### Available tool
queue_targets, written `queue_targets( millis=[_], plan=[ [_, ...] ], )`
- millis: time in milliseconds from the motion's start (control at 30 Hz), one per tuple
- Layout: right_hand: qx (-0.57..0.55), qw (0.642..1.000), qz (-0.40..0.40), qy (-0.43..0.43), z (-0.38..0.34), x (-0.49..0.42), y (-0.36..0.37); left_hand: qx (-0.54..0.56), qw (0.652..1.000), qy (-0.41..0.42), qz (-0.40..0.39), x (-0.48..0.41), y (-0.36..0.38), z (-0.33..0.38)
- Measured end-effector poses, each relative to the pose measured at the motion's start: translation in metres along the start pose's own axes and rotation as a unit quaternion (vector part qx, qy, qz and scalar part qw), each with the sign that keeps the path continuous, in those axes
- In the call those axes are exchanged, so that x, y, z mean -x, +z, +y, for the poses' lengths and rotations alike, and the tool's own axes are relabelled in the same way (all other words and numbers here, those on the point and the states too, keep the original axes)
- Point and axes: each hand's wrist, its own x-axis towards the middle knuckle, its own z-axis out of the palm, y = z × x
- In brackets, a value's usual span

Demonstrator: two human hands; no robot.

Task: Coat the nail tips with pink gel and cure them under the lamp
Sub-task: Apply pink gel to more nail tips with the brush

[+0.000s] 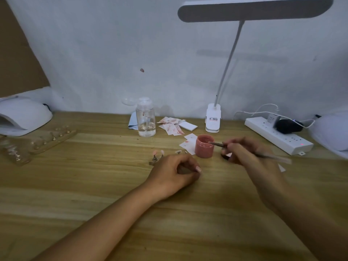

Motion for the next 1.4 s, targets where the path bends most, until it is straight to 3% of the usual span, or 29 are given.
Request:
queue_targets(
  millis=[200,467,633,800,1400],
  plan=[
    [0.089,0.991,0.04,0.092,0.009,-0.057,0.01,0.0,1.0,0.004,-0.002,0.0,0.001,0.0],
    [0.205,0.974,0.022,0.092,0.012,-0.07,0.025,0.002,1.0,0.004,-0.014,0.0,-0.002,0.002],
    [0.064,0.991,0.066,0.099,0.006,-0.048,0.018,-0.013,1.0,-0.008,-0.007,-0.001,-0.001,0.001],
    [-0.087,0.993,0.004,0.076,0.012,0.006,0.001,-0.033,0.999,-0.011,0.004,-0.001,0.001,0.0],
    [-0.009,0.997,-0.075,0.01,0.018,0.029,0.005,-0.046,0.999,-0.005,0.008,-0.002,0.002,0.0]
  ],
)
